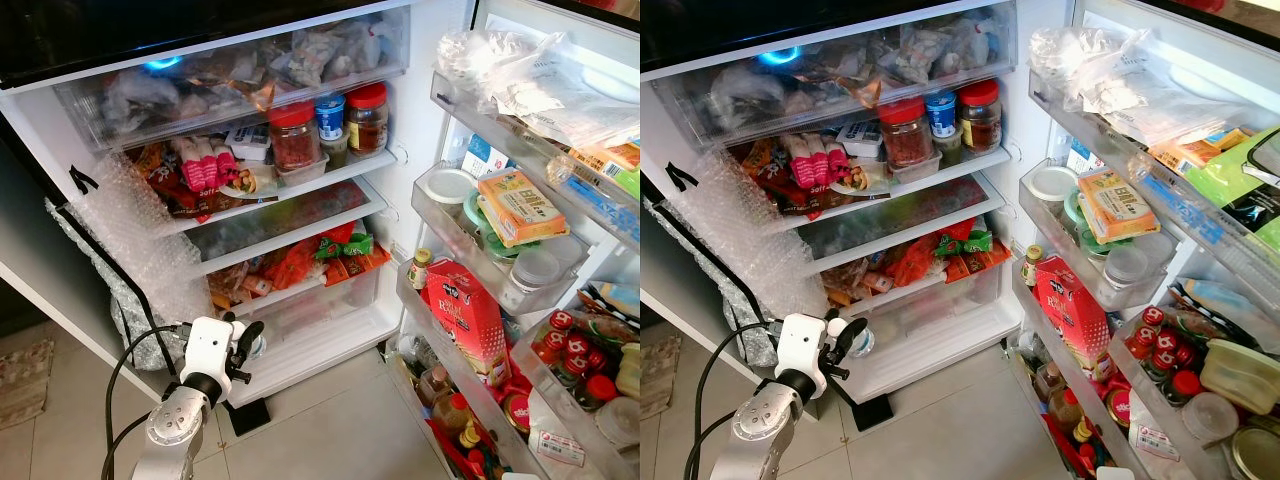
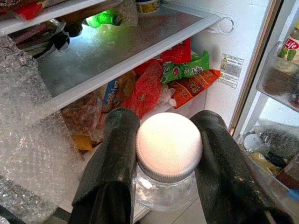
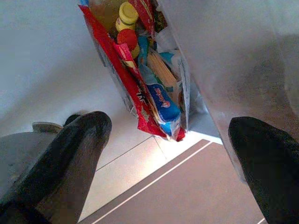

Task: Restocking fridge

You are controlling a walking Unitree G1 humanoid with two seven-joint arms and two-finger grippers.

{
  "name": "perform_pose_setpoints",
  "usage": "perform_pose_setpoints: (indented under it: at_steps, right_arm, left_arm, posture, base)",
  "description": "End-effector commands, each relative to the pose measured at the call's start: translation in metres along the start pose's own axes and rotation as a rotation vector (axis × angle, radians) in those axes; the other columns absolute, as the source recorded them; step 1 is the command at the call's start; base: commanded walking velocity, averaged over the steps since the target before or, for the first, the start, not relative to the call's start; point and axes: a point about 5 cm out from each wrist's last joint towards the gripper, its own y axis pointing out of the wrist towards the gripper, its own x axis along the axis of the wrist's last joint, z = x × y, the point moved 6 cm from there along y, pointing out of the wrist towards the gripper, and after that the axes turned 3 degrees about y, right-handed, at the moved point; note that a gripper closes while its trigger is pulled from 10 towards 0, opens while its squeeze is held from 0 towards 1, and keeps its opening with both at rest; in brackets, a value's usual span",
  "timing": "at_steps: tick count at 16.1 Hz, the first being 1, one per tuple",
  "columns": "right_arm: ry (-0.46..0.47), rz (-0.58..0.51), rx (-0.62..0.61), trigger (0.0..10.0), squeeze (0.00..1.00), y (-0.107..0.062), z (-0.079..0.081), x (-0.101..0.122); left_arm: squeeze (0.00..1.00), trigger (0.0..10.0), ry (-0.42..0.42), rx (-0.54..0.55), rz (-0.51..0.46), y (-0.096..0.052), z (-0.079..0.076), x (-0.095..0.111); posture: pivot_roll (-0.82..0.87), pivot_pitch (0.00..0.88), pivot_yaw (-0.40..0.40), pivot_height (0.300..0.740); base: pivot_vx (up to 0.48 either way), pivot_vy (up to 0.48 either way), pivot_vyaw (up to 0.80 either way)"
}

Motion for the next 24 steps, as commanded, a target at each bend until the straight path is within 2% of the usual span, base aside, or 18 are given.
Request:
perform_pose_setpoints:
  at_steps: [1,8,11,13,24]
  right_arm:
    - [0.006,0.027,0.011,10.0,0.00,-0.001,0.002,-0.008]
    - [-0.010,0.034,0.049,10.0,0.00,-0.002,0.009,-0.008]
    - [-0.018,0.040,0.066,10.0,0.00,-0.003,0.014,-0.010]
    - [0.002,0.041,0.060,10.0,0.00,-0.003,0.013,-0.011]
    - [-0.011,0.061,0.066,10.0,0.00,-0.003,0.008,-0.016]
  left_arm:
    - [0.00,10.0,-0.011,0.019,-0.016,-0.001,0.005,0.005]
    - [0.00,10.0,-0.010,0.022,-0.010,0.000,0.006,0.004]
    - [0.00,10.0,-0.010,0.019,-0.007,0.000,0.006,0.004]
    - [0.00,10.0,-0.011,0.019,-0.005,0.000,0.005,0.003]
    - [0.00,10.0,-0.033,0.025,-0.008,0.002,0.007,0.004]
  posture:
    - [0.04,0.085,0.050,0.740]
    - [0.04,0.085,0.049,0.740]
    - [0.04,0.086,0.049,0.740]
    - [0.04,0.084,0.049,0.740]
    - [0.04,0.082,0.051,0.740]
  base:
    - [0.000,0.000,0.00]
    - [0.034,0.000,0.00]
    - [0.242,0.000,0.69]
    - [0.242,0.000,0.00]
    - [0.249,0.000,0.00]
